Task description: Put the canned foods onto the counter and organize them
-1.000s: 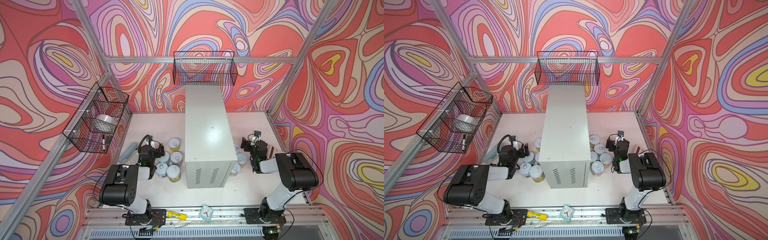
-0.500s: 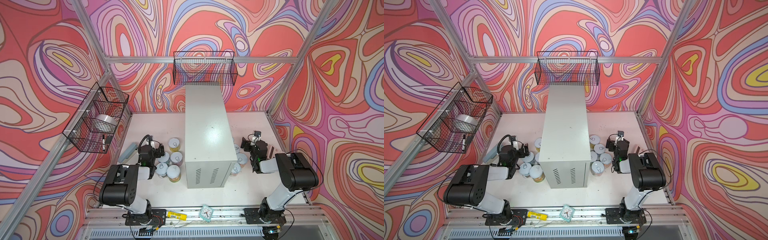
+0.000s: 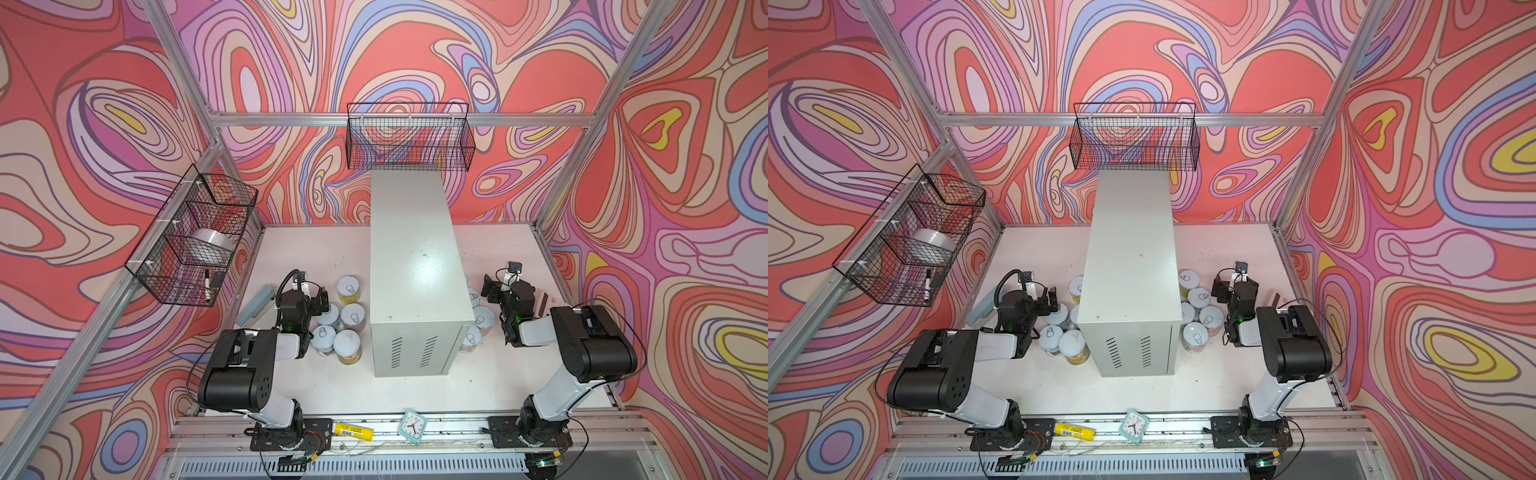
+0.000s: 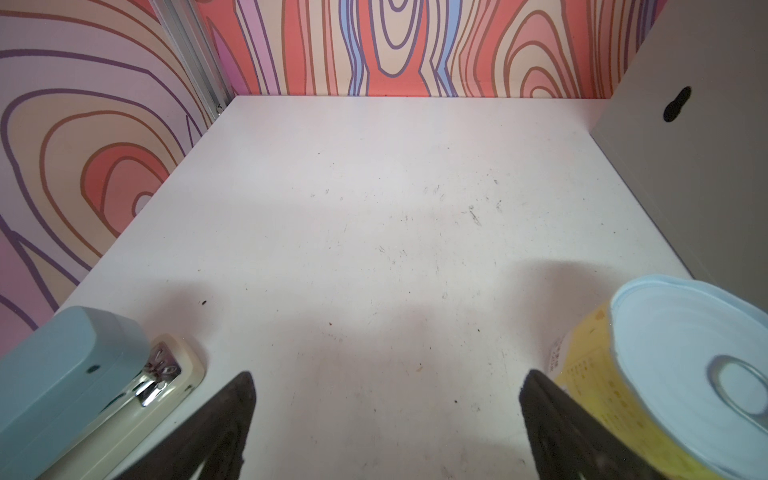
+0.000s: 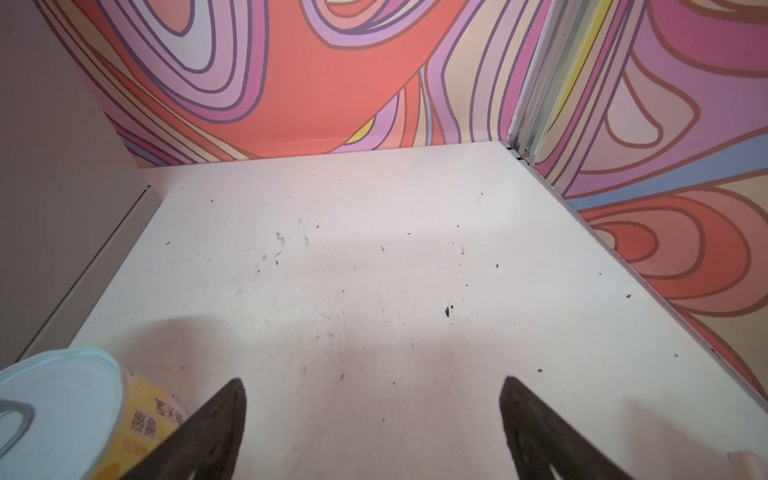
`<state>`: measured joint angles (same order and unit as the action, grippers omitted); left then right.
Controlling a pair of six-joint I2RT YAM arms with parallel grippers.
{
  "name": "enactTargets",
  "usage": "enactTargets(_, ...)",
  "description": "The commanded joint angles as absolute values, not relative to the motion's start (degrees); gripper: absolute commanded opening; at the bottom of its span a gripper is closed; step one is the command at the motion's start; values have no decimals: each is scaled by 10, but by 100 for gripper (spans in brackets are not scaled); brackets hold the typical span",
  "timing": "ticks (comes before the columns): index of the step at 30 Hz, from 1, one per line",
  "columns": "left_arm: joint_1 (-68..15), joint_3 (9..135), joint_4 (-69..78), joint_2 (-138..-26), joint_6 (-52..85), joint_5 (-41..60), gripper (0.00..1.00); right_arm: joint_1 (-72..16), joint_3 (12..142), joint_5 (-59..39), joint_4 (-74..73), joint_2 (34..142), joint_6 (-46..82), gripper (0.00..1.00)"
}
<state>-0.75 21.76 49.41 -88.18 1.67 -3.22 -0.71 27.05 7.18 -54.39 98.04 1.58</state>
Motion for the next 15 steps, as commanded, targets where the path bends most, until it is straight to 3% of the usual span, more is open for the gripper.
enactTargets(1, -6, 216, 505, -882, 10, -28, 100, -8, 270, 68, -544, 981, 19, 98)
enactTargets(15, 0, 218, 502, -882, 13, -16, 100, -1, 274, 53, -538, 981, 20, 98)
